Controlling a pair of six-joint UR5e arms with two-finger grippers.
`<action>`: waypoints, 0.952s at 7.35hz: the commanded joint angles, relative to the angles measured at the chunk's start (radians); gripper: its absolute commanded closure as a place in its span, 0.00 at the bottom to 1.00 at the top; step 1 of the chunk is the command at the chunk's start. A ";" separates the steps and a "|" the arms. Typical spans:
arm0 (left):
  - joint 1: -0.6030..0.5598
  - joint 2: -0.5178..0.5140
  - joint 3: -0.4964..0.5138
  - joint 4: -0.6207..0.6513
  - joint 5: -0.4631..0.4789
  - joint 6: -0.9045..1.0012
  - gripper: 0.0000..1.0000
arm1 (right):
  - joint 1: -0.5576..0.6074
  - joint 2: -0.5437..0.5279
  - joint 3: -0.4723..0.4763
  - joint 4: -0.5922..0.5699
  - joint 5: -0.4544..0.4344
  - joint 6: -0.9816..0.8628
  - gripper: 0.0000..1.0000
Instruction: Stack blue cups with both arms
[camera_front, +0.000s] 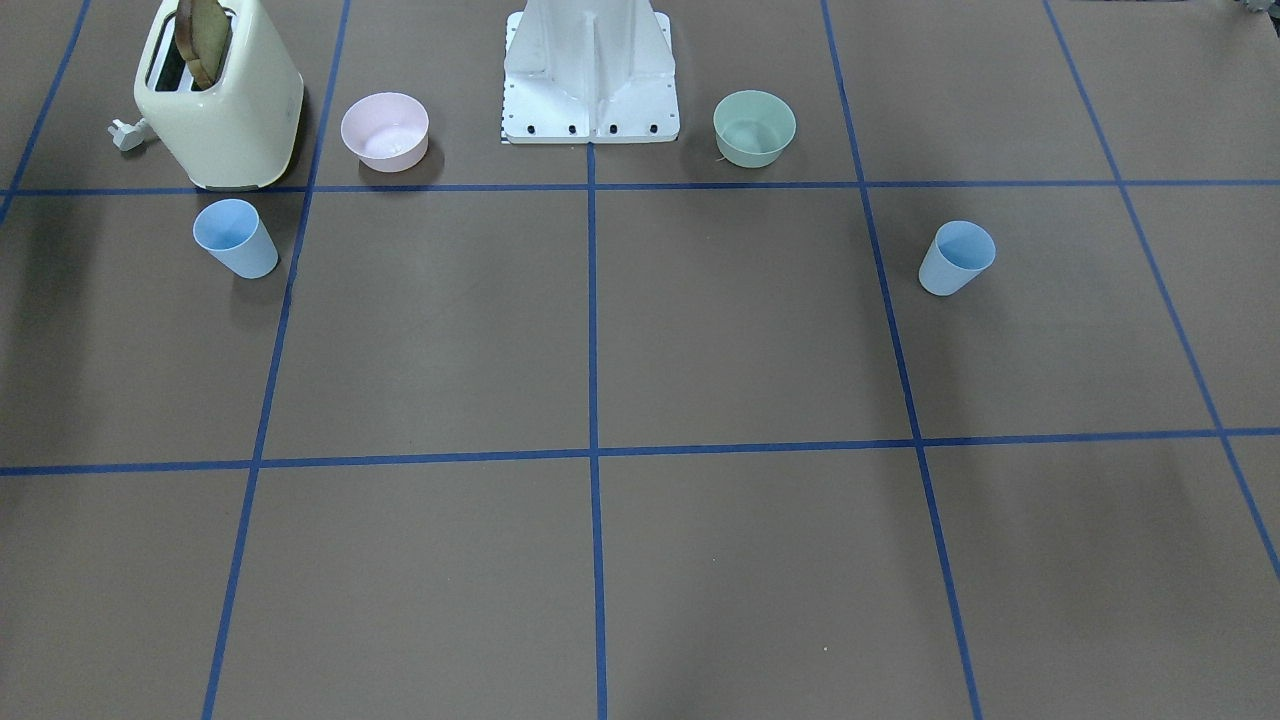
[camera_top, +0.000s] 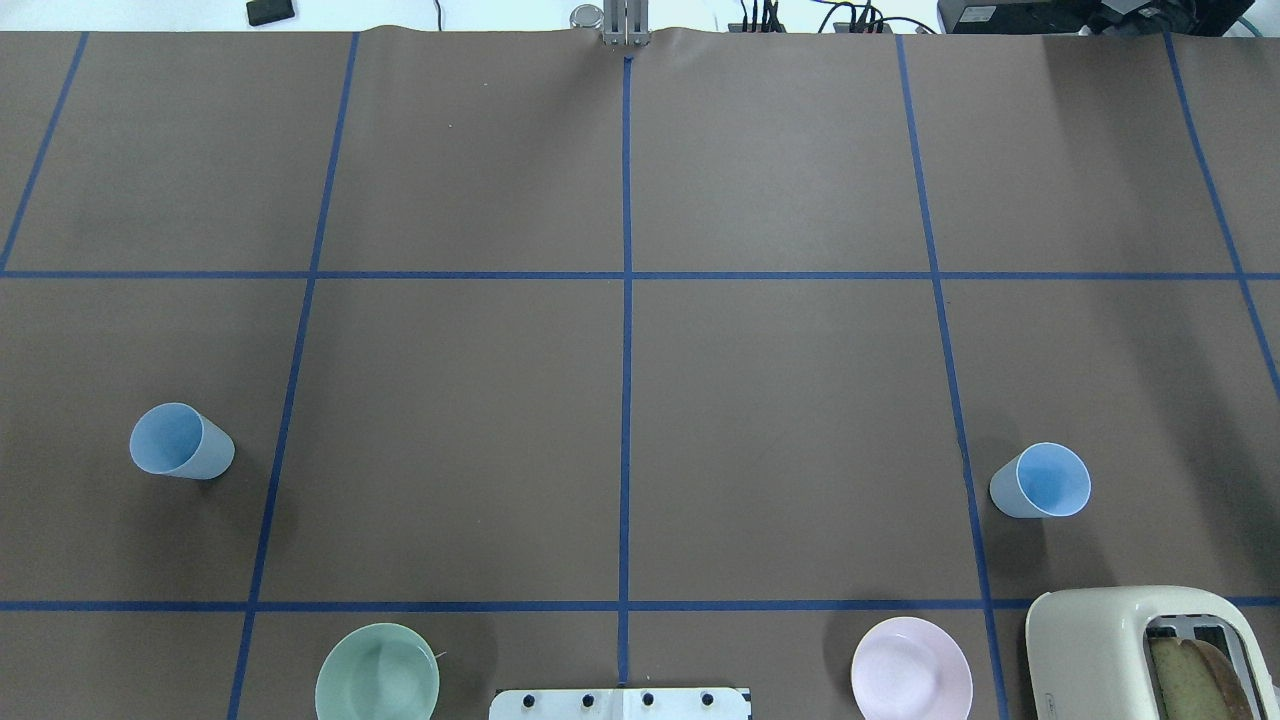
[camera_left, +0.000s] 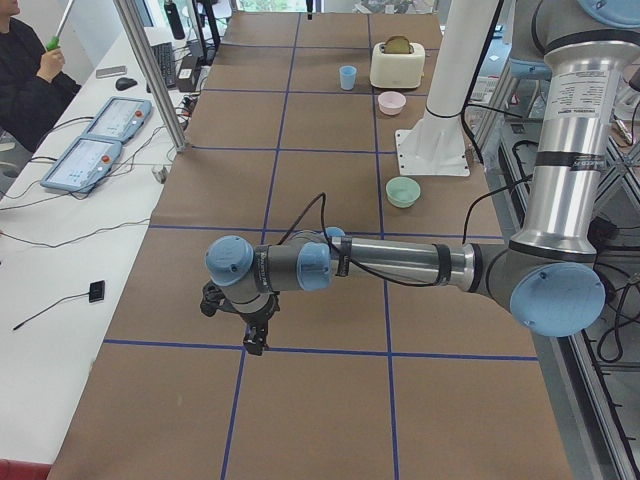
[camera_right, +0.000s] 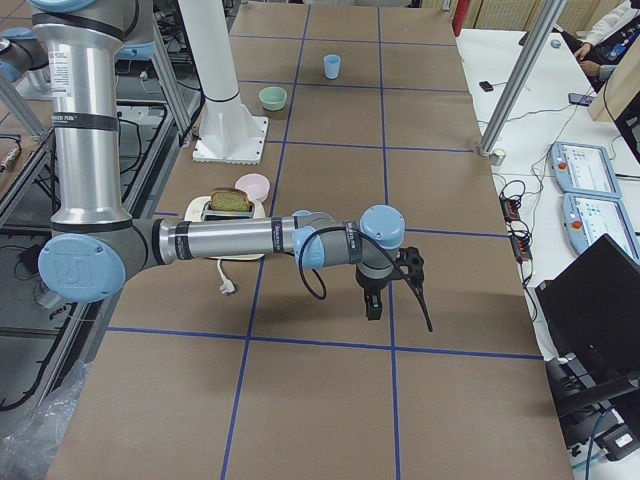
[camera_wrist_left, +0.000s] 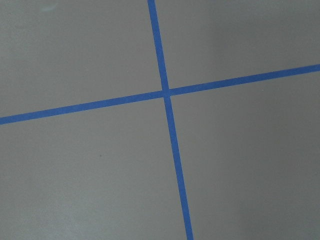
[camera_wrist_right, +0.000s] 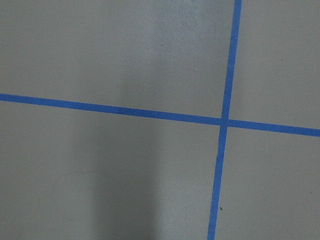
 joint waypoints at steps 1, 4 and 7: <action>0.000 0.000 -0.001 0.000 0.000 -0.001 0.01 | 0.002 0.045 -0.002 -0.008 -0.016 0.036 0.00; 0.001 -0.002 -0.038 0.000 0.000 -0.011 0.01 | 0.002 0.054 0.004 0.000 -0.018 0.120 0.00; 0.021 0.079 -0.230 0.000 0.000 -0.230 0.01 | 0.000 0.054 0.004 0.002 -0.017 0.126 0.00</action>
